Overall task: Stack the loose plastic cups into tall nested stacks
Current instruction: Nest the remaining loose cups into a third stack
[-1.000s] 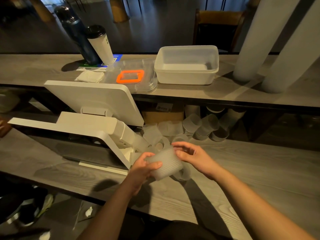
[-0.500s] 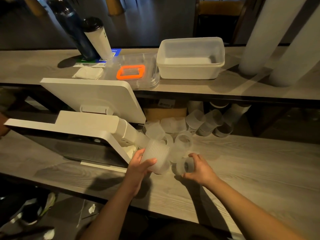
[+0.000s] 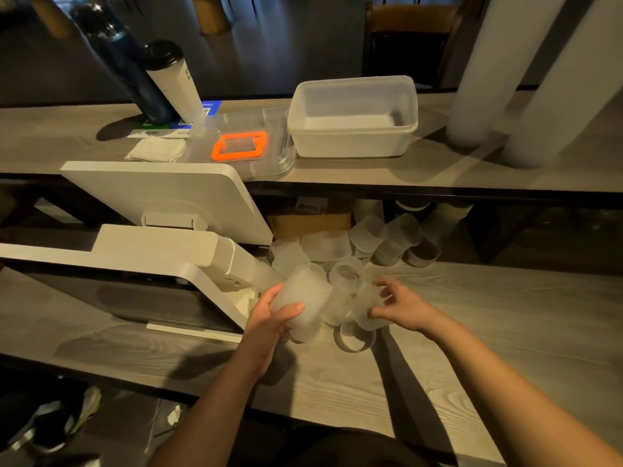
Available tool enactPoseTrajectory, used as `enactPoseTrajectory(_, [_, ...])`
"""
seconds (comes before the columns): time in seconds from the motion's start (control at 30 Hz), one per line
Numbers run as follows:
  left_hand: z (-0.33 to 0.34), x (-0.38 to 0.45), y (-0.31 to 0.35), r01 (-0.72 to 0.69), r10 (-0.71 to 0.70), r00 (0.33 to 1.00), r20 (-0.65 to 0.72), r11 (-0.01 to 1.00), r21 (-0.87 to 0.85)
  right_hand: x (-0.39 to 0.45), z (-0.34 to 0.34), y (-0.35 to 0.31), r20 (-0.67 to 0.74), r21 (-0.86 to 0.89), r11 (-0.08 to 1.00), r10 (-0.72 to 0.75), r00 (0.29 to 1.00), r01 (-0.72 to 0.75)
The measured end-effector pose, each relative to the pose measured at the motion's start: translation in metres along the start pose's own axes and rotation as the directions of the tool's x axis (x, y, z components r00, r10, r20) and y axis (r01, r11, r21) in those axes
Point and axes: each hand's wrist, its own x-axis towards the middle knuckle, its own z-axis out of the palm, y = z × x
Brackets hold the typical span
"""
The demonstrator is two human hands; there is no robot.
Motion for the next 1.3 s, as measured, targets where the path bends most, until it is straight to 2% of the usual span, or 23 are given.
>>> enactPoseTrajectory(0.13, [0.006, -0.001, 0.004, -0.028, 0.028, 0.999, 0.026, 1.0, -0.01, -0.011, -0.016, -0.013, -0.091, 0.172, 0.981, -0.078, 0.993, 0.092])
enactPoseTrajectory(0.23, [0.009, -0.001, 0.005, -0.043, 0.043, 0.998, 0.043, 0.999, -0.008, -0.021, -0.027, -0.026, -0.19, 0.345, 0.921, -0.119, 0.975, 0.18])
enactPoseTrajectory(0.33, [0.012, -0.001, 0.005, -0.045, 0.044, 0.996, 0.075, 0.999, 0.008, -0.029, -0.033, -0.038, -0.141, 0.423, 0.87, -0.212, 0.967, 0.252])
enactPoseTrajectory(0.47, [0.018, -0.003, 0.007, -0.074, 0.073, 0.992, 0.107, 0.997, -0.001, -0.035, -0.032, -0.05, -0.037, 0.398, 0.872, -0.295, 0.955, 0.285])
enactPoseTrajectory(0.83, [0.025, -0.008, 0.012, -0.09, 0.078, 0.985, 0.152, 0.994, 0.069, -0.038, -0.019, -0.05, 0.154, 0.366, 0.879, -0.381, 0.912, 0.305])
enactPoseTrajectory(1.03, [0.023, -0.013, 0.009, -0.046, 0.038, 0.993, 0.114, 0.997, 0.067, -0.033, 0.0, -0.044, 0.167, 0.345, 0.892, -0.363, 0.917, 0.291])
enactPoseTrajectory(1.1, [0.02, -0.014, 0.008, -0.041, 0.035, 0.995, 0.095, 0.998, 0.053, -0.027, 0.006, -0.037, 0.099, 0.371, 0.894, -0.307, 0.946, 0.251])
enactPoseTrajectory(1.13, [0.018, -0.015, 0.008, -0.038, 0.035, 0.996, 0.08, 0.998, 0.046, -0.023, 0.01, -0.032, 0.039, 0.357, 0.904, -0.266, 0.963, 0.235])
enactPoseTrajectory(1.2, [0.014, -0.015, 0.007, -0.035, 0.033, 0.998, 0.052, 0.999, 0.036, -0.014, 0.015, -0.017, -0.067, 0.207, 0.955, -0.201, 0.977, 0.211])
enactPoseTrajectory(1.3, [0.009, -0.014, 0.007, -0.03, 0.029, 0.999, 0.031, 0.999, 0.035, -0.007, 0.022, 0.005, -0.041, -0.1, 0.984, -0.153, 0.987, 0.148])
